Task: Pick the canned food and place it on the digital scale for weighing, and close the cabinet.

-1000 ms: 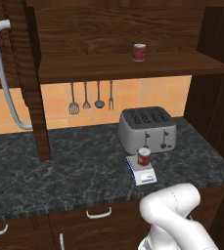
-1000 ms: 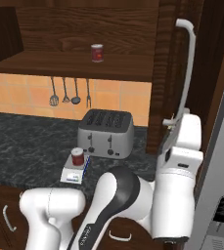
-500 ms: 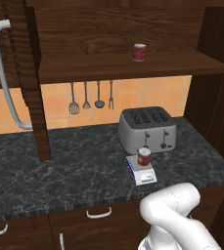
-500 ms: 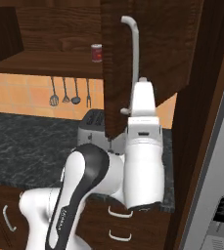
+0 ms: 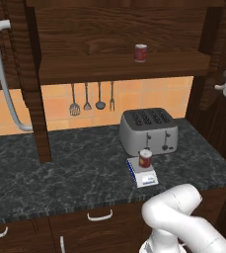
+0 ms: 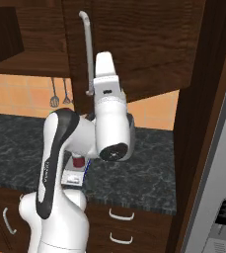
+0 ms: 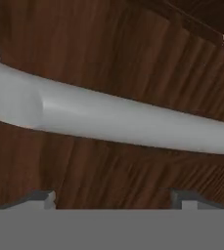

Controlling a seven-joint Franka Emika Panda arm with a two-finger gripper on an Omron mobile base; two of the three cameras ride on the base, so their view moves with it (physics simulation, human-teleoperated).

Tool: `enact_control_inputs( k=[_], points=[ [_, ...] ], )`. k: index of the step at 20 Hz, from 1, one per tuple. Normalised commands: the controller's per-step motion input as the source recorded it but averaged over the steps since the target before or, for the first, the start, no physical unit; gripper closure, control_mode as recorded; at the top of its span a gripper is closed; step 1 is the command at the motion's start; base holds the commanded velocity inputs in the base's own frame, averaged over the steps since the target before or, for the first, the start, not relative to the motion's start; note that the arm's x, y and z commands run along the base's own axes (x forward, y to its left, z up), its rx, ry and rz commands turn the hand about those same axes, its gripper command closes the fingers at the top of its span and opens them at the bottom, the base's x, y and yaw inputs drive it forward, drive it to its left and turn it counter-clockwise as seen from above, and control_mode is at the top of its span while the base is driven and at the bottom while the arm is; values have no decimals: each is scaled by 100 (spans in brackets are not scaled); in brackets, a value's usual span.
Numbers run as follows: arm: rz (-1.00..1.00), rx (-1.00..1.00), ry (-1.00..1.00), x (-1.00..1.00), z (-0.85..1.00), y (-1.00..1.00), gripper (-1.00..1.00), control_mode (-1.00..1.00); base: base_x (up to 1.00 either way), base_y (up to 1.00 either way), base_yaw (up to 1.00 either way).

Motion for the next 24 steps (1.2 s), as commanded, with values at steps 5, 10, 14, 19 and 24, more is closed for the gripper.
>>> enact_control_inputs(
  k=[5, 10, 14, 19, 24],
  points=[
    [28, 8, 32, 100, -6, 12, -100, -100, 0, 0, 0],
    [17, 0, 12, 100, -26, 6, -100, -100, 0, 0, 0],
    [6, 0, -6, 92, -46, 3, -100, -100, 0, 0, 0],
    [3, 0, -11, 98, -58, 1, -100, -100, 0, 0, 0],
    [0, 0, -1, 94, -33, 1, -100, -100, 0, 0, 0]
  ],
)
